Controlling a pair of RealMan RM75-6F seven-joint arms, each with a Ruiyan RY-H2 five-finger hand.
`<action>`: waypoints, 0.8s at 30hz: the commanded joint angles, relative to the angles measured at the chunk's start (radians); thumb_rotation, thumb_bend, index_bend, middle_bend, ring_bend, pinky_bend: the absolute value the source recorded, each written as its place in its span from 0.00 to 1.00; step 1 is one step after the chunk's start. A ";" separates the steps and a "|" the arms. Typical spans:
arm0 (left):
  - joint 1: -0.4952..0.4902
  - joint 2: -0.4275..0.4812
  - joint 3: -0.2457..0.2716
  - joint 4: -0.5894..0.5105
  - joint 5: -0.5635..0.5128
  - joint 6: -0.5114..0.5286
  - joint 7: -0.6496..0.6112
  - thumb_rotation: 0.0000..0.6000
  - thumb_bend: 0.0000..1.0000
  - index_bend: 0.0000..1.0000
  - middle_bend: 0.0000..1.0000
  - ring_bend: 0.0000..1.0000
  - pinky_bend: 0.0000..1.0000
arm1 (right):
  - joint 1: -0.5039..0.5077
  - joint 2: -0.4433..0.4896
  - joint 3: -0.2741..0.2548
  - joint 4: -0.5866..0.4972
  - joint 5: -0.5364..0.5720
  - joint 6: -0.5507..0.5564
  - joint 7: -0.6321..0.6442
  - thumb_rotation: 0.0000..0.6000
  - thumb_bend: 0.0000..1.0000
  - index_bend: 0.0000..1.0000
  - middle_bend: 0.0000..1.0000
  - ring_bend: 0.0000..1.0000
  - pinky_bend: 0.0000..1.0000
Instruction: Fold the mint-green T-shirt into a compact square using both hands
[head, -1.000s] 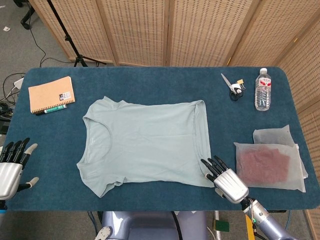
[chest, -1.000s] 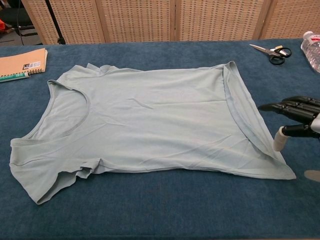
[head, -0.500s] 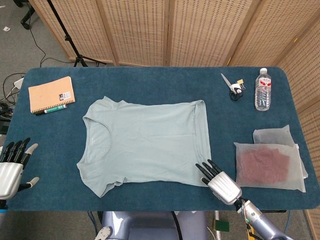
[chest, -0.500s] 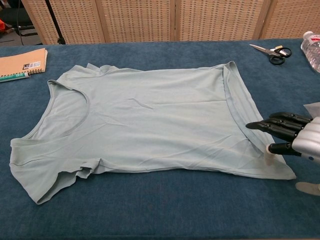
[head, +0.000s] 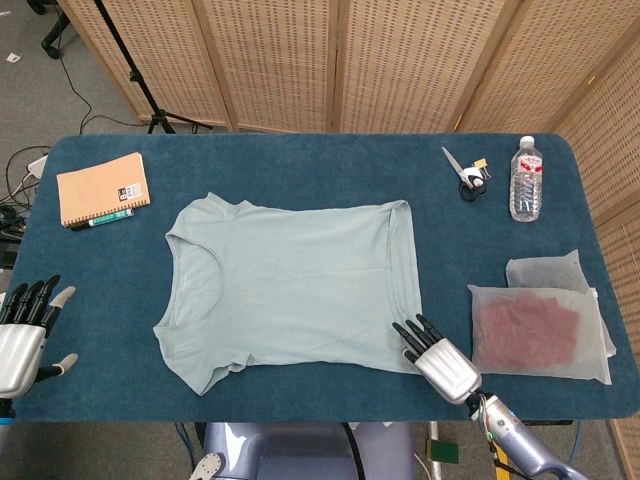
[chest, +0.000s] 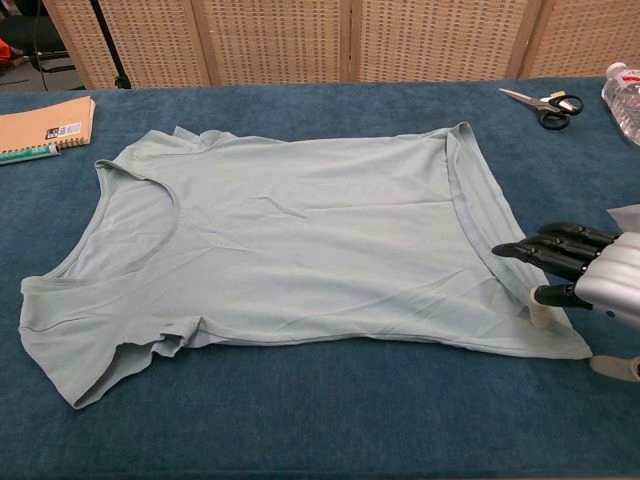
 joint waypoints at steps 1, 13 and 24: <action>0.000 0.000 0.000 0.000 0.000 0.000 0.001 1.00 0.00 0.00 0.00 0.00 0.00 | 0.003 -0.005 -0.002 0.004 0.004 -0.002 -0.005 1.00 0.32 0.42 0.00 0.00 0.00; -0.002 -0.001 -0.001 0.000 -0.005 -0.003 0.000 1.00 0.00 0.00 0.00 0.00 0.00 | 0.018 -0.025 -0.011 0.022 0.010 0.000 -0.005 1.00 0.41 0.50 0.00 0.00 0.00; -0.004 -0.007 -0.003 0.001 -0.014 -0.009 0.014 1.00 0.00 0.00 0.00 0.00 0.00 | 0.029 -0.057 -0.019 0.079 0.003 0.025 0.044 1.00 0.52 0.62 0.00 0.00 0.00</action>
